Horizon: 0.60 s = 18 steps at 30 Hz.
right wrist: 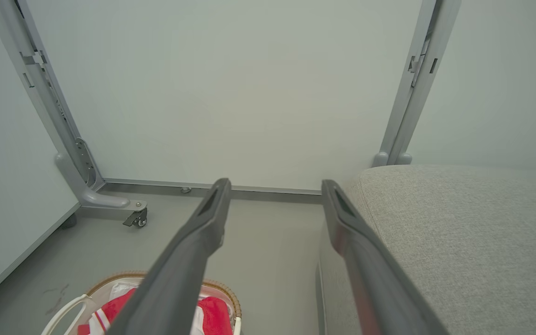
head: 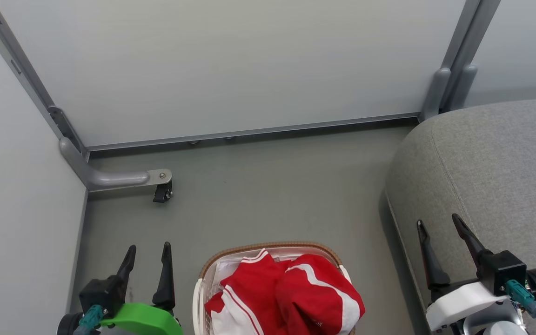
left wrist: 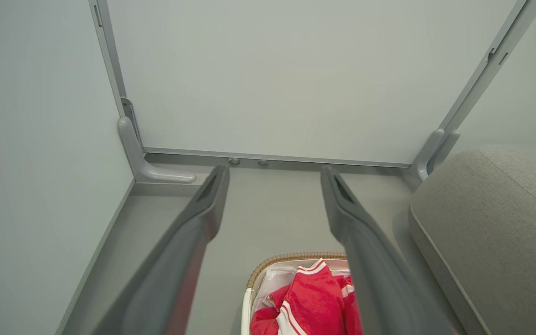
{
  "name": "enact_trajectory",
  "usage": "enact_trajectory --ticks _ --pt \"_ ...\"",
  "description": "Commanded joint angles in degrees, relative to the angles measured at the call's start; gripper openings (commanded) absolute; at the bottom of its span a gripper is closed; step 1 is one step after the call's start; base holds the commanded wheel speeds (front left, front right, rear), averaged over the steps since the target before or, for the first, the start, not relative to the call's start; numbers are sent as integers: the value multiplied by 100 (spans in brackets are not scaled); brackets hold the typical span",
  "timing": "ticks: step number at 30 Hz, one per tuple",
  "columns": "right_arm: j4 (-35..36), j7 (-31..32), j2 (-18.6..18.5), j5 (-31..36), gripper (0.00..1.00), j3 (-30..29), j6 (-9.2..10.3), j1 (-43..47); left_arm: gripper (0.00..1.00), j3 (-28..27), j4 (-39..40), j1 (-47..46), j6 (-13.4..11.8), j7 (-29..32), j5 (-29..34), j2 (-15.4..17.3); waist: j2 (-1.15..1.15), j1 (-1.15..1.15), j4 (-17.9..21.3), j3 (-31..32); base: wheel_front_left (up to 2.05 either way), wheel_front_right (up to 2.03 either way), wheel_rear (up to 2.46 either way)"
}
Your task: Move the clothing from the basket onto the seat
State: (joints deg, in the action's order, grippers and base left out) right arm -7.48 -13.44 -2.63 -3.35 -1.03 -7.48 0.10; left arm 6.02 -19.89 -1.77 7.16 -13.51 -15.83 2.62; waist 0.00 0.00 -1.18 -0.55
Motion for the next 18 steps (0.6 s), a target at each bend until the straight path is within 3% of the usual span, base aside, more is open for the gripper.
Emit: enact_trajectory --ticks 1,18 --pt "20 -58 -34 145 100 9 -2 70 100 19 -18 62 24 -47 147 38 0 0 -5 -1 0 0 0" --pt "-18 -184 -40 651 100 62 -1 95 100 91 -157 81 36 -168 526 43 0 0 -25 -15 0 0 0"
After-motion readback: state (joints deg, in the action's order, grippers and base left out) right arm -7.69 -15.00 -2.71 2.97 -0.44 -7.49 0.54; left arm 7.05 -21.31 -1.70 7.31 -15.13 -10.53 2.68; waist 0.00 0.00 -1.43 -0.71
